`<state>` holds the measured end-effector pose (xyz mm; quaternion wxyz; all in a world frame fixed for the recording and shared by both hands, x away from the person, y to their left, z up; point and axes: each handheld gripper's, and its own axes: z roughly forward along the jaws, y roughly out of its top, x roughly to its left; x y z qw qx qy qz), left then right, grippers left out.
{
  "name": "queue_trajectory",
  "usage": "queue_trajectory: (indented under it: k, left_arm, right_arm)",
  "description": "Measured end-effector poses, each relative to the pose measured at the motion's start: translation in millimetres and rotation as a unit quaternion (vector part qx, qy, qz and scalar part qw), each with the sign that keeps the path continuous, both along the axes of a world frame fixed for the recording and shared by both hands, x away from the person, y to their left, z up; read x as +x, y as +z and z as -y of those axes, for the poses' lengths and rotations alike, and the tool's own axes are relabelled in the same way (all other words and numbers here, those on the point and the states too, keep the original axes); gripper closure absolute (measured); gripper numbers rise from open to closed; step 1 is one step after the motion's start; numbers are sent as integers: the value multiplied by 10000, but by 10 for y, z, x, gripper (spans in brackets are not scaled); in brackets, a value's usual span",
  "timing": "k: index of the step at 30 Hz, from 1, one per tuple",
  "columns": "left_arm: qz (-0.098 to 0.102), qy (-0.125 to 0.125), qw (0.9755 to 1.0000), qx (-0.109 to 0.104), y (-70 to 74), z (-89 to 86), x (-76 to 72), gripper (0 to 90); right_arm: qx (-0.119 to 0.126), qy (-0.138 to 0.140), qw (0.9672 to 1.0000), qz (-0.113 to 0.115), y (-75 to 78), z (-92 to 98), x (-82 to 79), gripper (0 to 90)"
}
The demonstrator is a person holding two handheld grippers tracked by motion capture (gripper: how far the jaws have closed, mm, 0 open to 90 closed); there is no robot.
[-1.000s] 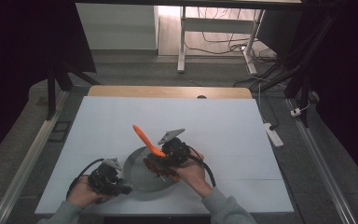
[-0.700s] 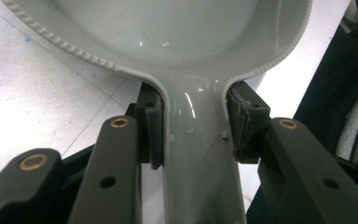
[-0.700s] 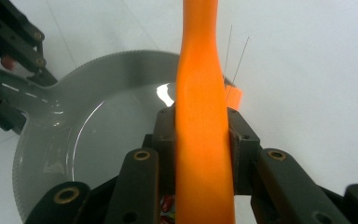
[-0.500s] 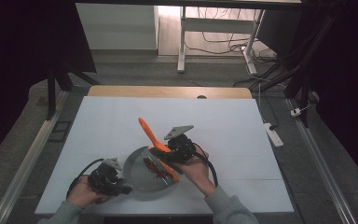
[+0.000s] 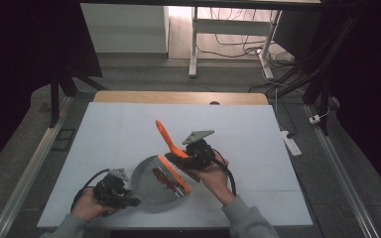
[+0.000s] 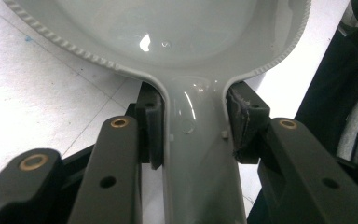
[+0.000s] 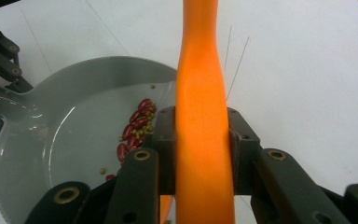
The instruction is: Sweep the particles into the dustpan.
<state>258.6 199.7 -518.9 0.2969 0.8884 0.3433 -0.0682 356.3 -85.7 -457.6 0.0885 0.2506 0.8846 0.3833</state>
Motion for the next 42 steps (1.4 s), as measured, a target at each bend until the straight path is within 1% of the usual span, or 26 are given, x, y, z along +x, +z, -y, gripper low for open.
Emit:
queue_trajectory:
  k: [4, 5, 8, 9, 10, 11, 15, 18, 19, 20, 21, 22, 24, 25, 26, 27, 28, 30, 32, 35, 36, 38, 39, 40, 41, 42]
  left_arm:
    - [3, 4, 10000, -13, -6, -1, -2, 613]
    - [5, 7, 10000, -13, -5, 0, -3, 613]
    - [11, 12, 10000, -1, -1, 4, -6, 613]
    - [8, 15, 10000, 5, 1, 4, -6, 613]
    - [2, 17, 10000, 9, 6, 5, -7, 613]
    - [5, 23, 10000, 16, 12, 7, -10, 613]
    - [-2, 21, 10000, 23, 16, 8, -9, 613]
    - [0, 20, 10000, 24, 15, 8, -8, 613]
    - [0, 21, 10000, 24, 15, 8, -8, 613]
    - [0, 19, 10000, 25, 15, 8, -9, 614]
    - [-1, 20, 10000, 27, 15, 8, -9, 614]
    - [1, 18, 10000, 31, 14, 8, -8, 613]
    - [-4, 18, 10000, 30, 11, 9, -8, 613]
    - [-5, 19, 10000, 27, 11, 9, -8, 614]
    - [-3, 19, 10000, 27, 12, 8, -8, 614]
    - [-2, 18, 10000, 26, 12, 8, -8, 613]
    - [-8, 23, 10000, 18, 12, 9, -9, 613]
    - [-5, 17, 10000, 18, 12, 7, -8, 613]
    - [-7, 18, 10000, 10, 12, 4, -7, 613]
    - [-4, 4, 10000, 13, 14, -1, -5, 613]
    - [-3, 5, 10000, 11, 13, -3, -3, 613]
    - [7, 19, 10000, 11, 14, -8, -1, 613]
    - [10, 21, 10000, 10, 14, -9, -1, 613]
    - [11, 18, 10000, 10, 15, -11, 0, 613]
    - [9, 16, 10000, 9, 15, -14, 2, 613]
    - [8, 21, 10000, 3, 14, -19, 3, 613]
  right_arm:
    - [-40, -93, 9999, -8, -3, 35, 31, 706]
    - [-107, -124, 9999, 17, -11, 46, 45, 706]
    - [-292, -256, 9992, -27, -73, 71, 102, 706]
    - [-481, -314, 9983, -20, -137, 64, 129, 706]
    - [-481, -314, 9983, -20, -137, 64, 129, 706]
    - [-599, -292, 9978, -65, -206, 45, 143, 707]
    - [-645, -194, 9976, -127, -230, -22, 118, 707]
    - [-706, -5, 9974, -142, -249, -151, 22, 706]
    - [-706, -5, 9974, -142, -249, -151, 22, 706]
    - [-702, 114, 9974, -120, -248, -225, -47, 706]
    - [-657, 181, 9976, -122, -243, -241, -63, 706]
    - [-523, 264, 9981, -191, -233, -259, -80, 706]
    - [-242, 402, 9980, -414, -201, -294, -113, 707]
    - [-164, 455, 9979, -433, -182, -310, -132, 706]
    - [-164, 455, 9979, -433, -182, -310, -132, 706]
    - [-70, 504, 9982, -332, -120, -328, -167, 706]
    - [-70, 504, 9982, -332, -120, -328, -167, 706]
    - [91, 434, 9989, -157, -30, -279, -152, 706]
    - [121, 289, 9995, -42, 36, -204, -104, 706]
    - [196, 25, 9998, 41, 115, -68, 21, 707]
    - [196, 25, 9998, 41, 115, -68, 21, 707]
    - [209, -158, 9996, 39, 125, 28, 136, 706]
    - [154, -301, 9994, 6, 96, 79, 230, 706]
    - [154, -301, 9994, 6, 96, 79, 230, 706]
    - [90, -392, 9992, -2, 70, 92, 278, 706]
    - [-147, -529, 9985, -5, 4, 92, 385, 706]
